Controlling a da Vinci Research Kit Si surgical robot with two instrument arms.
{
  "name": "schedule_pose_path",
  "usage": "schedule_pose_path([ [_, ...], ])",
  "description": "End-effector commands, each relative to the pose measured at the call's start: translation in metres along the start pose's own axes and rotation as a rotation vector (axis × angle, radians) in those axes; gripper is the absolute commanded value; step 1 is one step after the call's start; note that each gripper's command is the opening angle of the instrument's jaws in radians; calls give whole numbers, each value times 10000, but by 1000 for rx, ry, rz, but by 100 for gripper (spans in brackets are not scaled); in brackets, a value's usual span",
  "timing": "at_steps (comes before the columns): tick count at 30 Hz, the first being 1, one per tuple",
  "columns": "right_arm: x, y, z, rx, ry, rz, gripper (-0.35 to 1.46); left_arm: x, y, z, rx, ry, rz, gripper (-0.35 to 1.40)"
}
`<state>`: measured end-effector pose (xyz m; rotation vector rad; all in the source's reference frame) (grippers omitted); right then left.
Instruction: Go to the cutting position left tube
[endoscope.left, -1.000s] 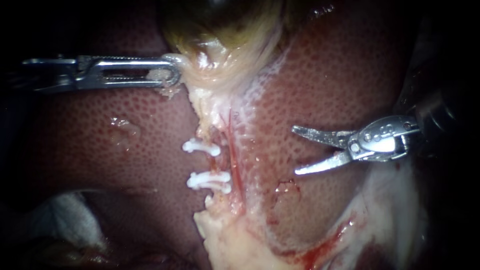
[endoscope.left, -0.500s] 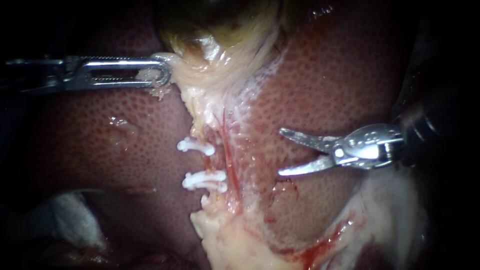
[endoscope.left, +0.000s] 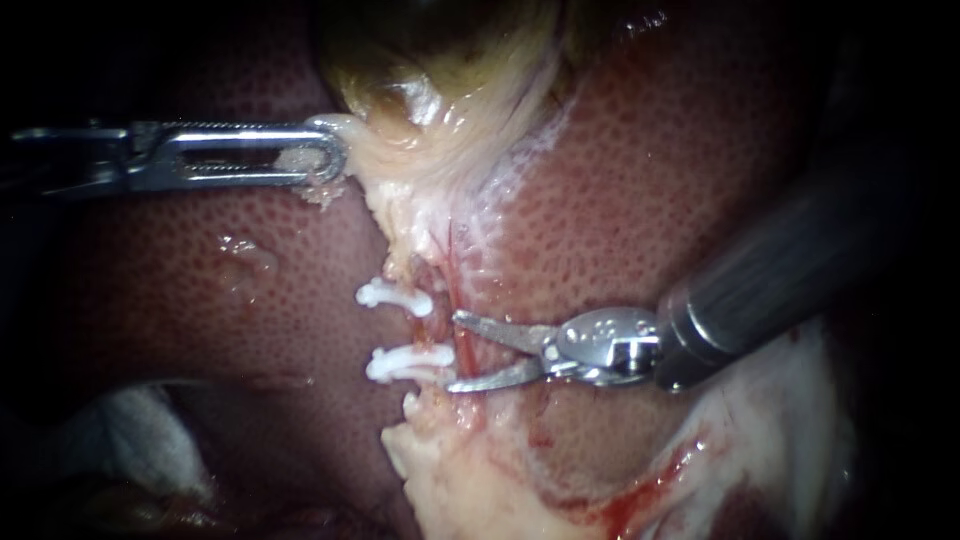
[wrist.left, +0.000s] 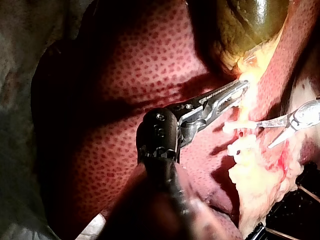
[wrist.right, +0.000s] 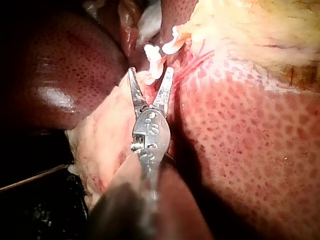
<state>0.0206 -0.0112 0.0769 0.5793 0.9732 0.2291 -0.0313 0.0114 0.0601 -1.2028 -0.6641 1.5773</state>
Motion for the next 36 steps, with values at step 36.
schedule_pose_path([
  [36, 14, 16, 50, 143, 44, 90, 135, -13, 10, 10, -13, -8, 7, -35],
])
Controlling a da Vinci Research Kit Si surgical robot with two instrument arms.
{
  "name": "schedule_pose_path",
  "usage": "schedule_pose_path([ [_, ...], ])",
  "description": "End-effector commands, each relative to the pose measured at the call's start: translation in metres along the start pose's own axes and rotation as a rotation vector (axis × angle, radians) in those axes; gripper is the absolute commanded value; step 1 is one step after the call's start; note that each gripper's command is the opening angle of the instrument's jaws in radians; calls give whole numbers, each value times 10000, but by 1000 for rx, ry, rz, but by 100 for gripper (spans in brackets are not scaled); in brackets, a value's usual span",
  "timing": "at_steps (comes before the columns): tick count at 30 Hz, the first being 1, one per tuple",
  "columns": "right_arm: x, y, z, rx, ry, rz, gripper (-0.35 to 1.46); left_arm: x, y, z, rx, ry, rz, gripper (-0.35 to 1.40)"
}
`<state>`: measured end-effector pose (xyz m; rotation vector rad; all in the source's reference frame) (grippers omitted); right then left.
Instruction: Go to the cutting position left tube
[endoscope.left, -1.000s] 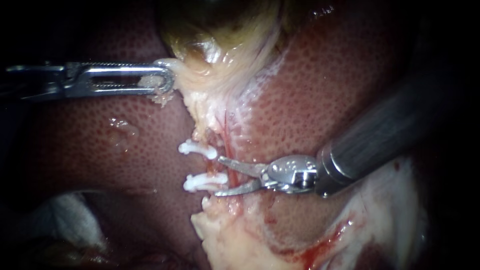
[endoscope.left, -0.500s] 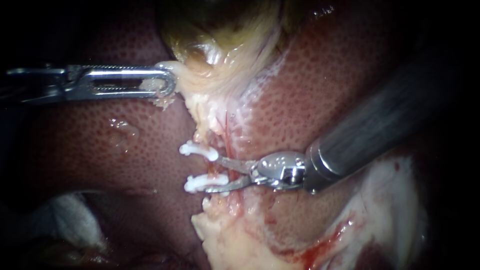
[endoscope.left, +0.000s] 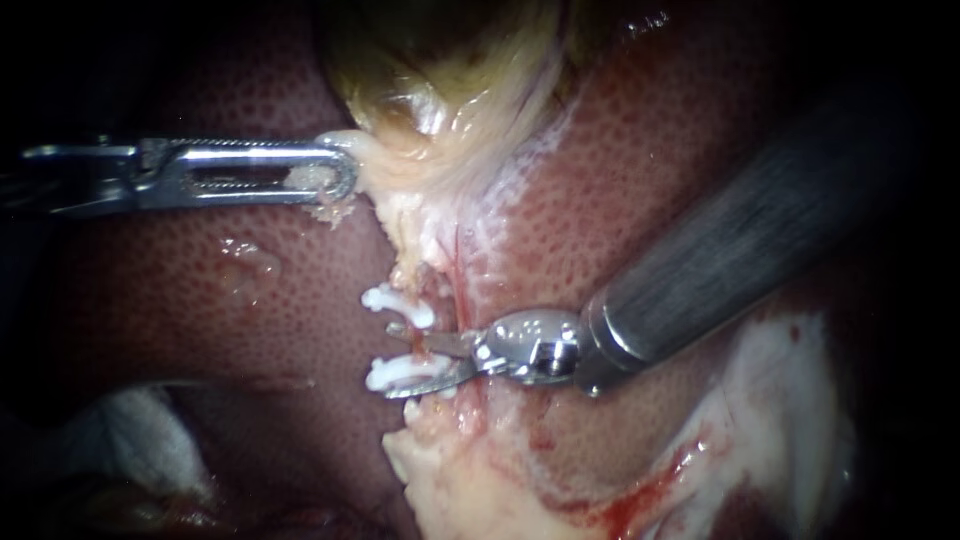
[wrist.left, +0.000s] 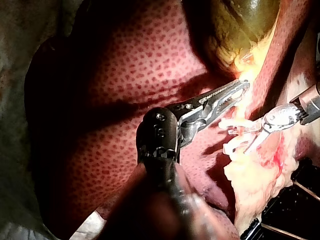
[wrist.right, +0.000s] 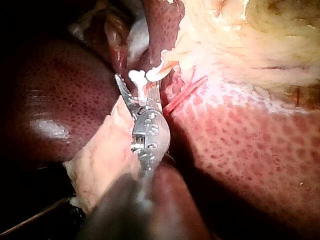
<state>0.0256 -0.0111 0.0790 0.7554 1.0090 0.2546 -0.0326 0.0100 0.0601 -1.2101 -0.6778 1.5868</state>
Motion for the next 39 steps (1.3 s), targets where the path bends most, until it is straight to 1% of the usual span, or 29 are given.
schedule_pose_path([
  [1, 0, 0, 0, 2, 3, 7, 133, -1, 0, 2, -2, -1, 1, -35],
  [7, 4, 5, 6, 7, 22, 28, 129, -6, 2, 5, -5, -3, 5, -35],
  [10, 7, 7, 10, 11, 40, 36, 129, -7, 5, 3, -5, -3, 5, -35],
  [14, 8, 8, 13, 31, 53, 48, 128, -7, 6, 3, -5, -3, 5, -35],
  [17, 9, 9, 14, 51, 71, 60, 126, -7, 6, 3, -5, -3, 5, -35],
  [20, 11, 10, 16, 49, 80, 69, 124, -6, 6, 4, -5, -3, 5, -35],
  [25, 14, 17, 22, 47, 121, 91, 121, -6, 5, 4, -6, -4, 4, -35],
  [30, 14, 21, 23, 35, 126, 98, 121, -5, 6, 3, -6, -3, 4, -35],
  [31, 14, 21, 23, 36, 132, 104, 121, -5, 6, 4, -6, -3, 4, -35],
  [36, 17, 21, 26, 33, 136, 110, 121, -5, 6, 3, -6, -4, 4, -35],
  [39, 19, 22, 29, 33, 148, 116, 121, -5, 5, 2, -7, -4, 4, -35],
])
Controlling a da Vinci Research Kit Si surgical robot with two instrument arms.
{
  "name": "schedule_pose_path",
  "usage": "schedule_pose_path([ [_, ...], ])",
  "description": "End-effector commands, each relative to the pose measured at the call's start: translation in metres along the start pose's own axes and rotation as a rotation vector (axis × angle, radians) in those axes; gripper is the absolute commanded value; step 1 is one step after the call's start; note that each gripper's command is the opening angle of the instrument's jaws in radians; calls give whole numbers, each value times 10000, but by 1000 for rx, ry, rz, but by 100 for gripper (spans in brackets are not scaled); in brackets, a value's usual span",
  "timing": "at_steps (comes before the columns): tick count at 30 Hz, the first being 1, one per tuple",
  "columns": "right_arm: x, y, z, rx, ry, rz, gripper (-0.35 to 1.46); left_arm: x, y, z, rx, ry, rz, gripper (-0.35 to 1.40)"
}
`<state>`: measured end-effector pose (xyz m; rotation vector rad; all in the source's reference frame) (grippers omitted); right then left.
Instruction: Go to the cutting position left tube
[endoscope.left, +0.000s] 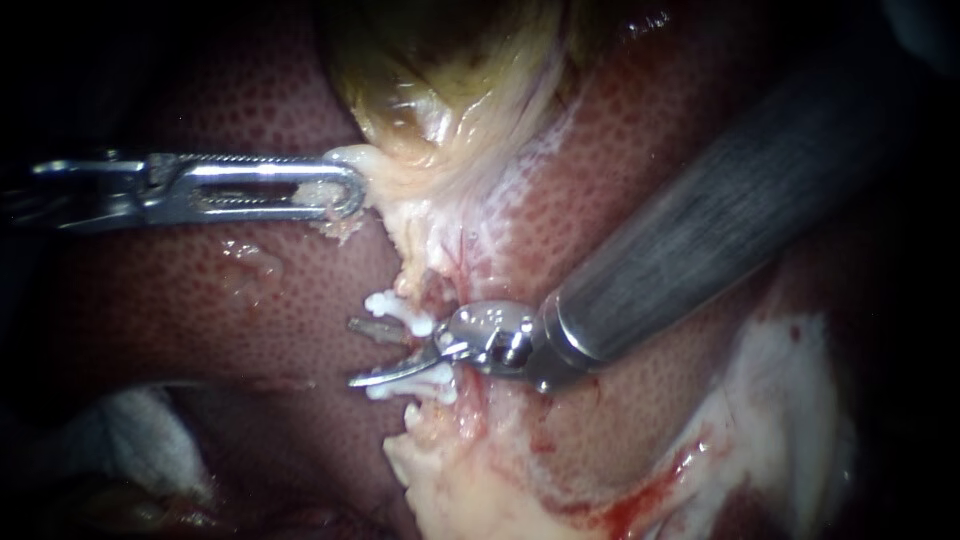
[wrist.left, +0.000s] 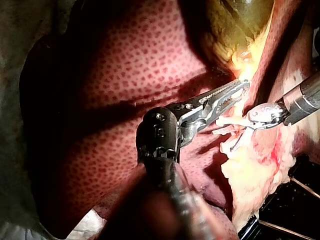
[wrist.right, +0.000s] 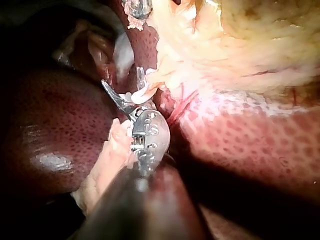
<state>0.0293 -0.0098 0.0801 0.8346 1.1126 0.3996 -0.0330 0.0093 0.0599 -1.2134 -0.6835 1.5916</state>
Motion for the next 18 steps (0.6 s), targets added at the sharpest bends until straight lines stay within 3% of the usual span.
schedule_pose_path([
  [1, 1, 0, 2, 1, 7, 6, 121, 0, 0, -1, -1, 0, 0, -35],
  [18, 1, 3, 4, 0, 10, 6, 111, 0, 0, 0, -1, 0, 0, -35],
])
